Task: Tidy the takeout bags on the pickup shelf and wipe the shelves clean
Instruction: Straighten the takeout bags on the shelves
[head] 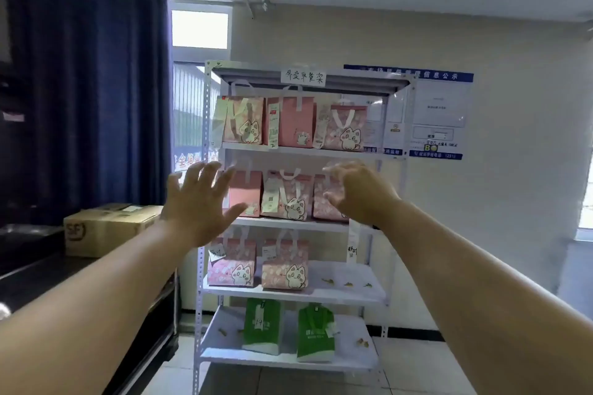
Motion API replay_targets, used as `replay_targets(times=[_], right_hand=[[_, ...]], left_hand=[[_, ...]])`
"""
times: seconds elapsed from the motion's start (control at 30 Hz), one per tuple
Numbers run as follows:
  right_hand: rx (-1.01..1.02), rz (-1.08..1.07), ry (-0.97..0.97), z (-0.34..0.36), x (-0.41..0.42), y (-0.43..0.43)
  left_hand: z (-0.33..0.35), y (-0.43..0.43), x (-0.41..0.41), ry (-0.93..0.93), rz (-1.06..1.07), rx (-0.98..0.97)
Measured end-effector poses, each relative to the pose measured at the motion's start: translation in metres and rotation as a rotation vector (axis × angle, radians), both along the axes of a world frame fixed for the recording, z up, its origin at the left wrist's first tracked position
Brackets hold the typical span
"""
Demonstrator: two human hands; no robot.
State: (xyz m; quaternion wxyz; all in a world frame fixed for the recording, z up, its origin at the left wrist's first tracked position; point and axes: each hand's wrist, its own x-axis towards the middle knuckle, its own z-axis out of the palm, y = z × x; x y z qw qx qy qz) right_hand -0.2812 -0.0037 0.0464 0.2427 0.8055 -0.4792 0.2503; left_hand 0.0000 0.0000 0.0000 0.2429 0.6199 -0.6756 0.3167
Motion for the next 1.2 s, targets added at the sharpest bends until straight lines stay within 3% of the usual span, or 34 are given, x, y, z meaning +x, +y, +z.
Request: replay_targets(times=[0.4,0.77,1.2], right_hand=[[0.070,0.096,-0.066,-0.006,0.053,-0.142],[0.117,0.103,-0.176,0.015,0.135,-0.299],[0.169,0.060,-0.100,0.009,0.153,-0.497]], left_hand=[[0.021,-0.118,0.065,-0.108,0.118,0.013],[0.031,-0.289,0.151,-0.028,0.053,0.046],[0.018,-0.482,0.188,0.060,0.019,0.045]])
